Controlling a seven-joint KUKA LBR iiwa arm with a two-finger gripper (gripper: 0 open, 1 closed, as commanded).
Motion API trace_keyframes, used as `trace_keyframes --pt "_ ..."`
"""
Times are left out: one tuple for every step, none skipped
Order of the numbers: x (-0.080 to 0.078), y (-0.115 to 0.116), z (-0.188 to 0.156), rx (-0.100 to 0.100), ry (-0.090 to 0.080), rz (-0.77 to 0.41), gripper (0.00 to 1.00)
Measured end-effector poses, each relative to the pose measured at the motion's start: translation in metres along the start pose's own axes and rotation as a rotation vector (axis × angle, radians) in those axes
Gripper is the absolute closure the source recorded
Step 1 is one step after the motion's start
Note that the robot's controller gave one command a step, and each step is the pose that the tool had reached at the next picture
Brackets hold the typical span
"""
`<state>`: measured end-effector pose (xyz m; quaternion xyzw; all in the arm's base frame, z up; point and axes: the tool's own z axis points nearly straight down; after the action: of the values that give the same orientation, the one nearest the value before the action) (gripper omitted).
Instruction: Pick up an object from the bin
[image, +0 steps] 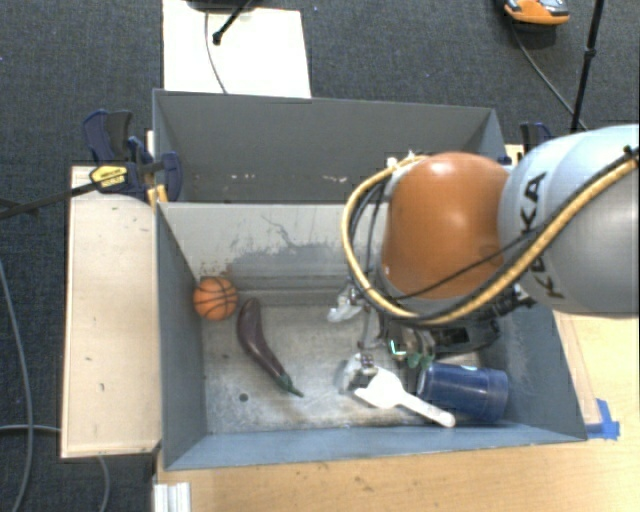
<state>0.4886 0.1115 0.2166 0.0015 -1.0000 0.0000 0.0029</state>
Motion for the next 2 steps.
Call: trace_keyframes --pt "-0.002 -0.001 -0.004 -0.001 -0.008 0.004 0.00" --pt "-0.010 -0.002 0.010 -0.003 -0.014 0.081 0.00"
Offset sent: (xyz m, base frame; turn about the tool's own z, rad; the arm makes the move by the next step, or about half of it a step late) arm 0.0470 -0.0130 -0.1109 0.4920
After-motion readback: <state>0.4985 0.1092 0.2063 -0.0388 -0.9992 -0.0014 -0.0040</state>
